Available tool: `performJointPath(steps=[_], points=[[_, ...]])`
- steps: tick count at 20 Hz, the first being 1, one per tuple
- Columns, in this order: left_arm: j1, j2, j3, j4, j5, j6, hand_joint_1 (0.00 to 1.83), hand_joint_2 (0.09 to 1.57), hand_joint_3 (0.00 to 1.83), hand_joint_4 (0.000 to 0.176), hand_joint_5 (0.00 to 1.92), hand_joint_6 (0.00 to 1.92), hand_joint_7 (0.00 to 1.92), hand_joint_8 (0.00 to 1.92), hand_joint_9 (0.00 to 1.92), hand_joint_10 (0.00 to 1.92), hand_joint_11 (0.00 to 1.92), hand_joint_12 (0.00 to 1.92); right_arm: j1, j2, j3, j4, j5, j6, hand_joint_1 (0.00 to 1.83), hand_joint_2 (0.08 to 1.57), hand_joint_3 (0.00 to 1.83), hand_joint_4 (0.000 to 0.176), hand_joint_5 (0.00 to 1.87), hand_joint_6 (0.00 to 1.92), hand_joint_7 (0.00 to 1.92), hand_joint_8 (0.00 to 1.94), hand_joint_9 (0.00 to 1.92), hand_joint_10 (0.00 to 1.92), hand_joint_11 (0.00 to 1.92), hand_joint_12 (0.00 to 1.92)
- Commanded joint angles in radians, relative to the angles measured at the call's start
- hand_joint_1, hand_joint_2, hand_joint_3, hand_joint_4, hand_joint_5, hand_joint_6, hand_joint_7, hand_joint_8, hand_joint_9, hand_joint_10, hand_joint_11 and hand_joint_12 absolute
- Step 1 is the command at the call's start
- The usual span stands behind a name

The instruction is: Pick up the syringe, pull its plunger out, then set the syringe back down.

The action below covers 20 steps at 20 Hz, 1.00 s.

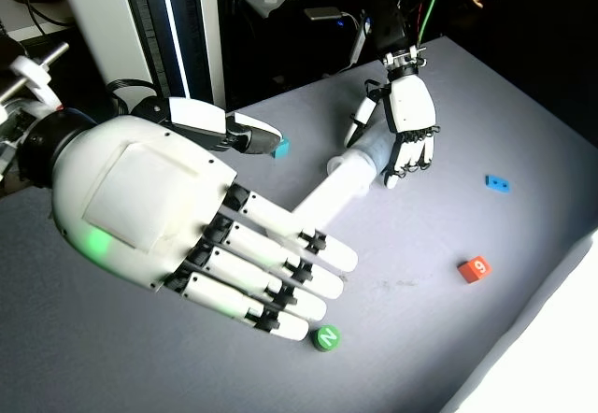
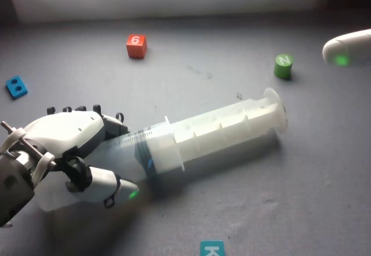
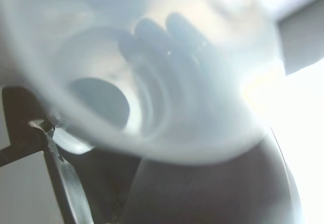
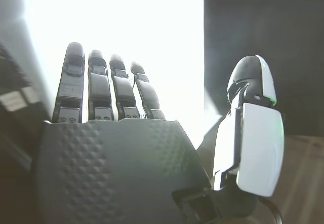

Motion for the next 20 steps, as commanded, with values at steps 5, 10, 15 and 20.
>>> performJointPath(steps=[5,10,15,20], points=[[-0.016,-0.001,-0.001,0.037,-0.061,-0.001,0.79,1.08,0.0,0.0,0.26,0.0,0.36,0.0,0.37,0.0,0.0,0.89,0.004,0.007,0.001,0.003,0.128,0.008,0.36,0.98,0.0,0.0,0.0,0.0,0.03,0.0,0.05,0.0,0.0,0.24],[-0.045,0.015,-0.009,0.052,-0.049,0.012,0.71,1.06,0.0,0.0,0.11,0.0,0.21,0.0,0.25,0.0,0.0,0.69,0.004,0.007,0.001,0.002,0.129,0.008,0.38,0.98,0.0,0.0,0.0,0.0,0.01,0.0,0.03,0.01,0.0,0.19],[-0.098,0.049,-0.027,0.044,-0.031,0.053,0.69,1.07,0.0,0.0,0.1,0.0,0.19,0.0,0.22,0.0,0.0,0.62,0.002,0.006,0.0,0.0,0.13,0.008,0.39,0.98,0.0,0.0,0.0,0.0,0.02,0.0,0.05,0.01,0.0,0.25],[-0.211,0.091,-0.042,0.035,0.07,0.134,0.68,1.06,0.0,0.0,0.1,0.0,0.2,0.0,0.22,0.0,0.0,0.6,0.001,0.007,-0.001,-0.005,0.134,0.008,0.38,0.97,0.0,0.0,0.0,0.0,0.03,0.0,0.05,0.0,0.0,0.27]])
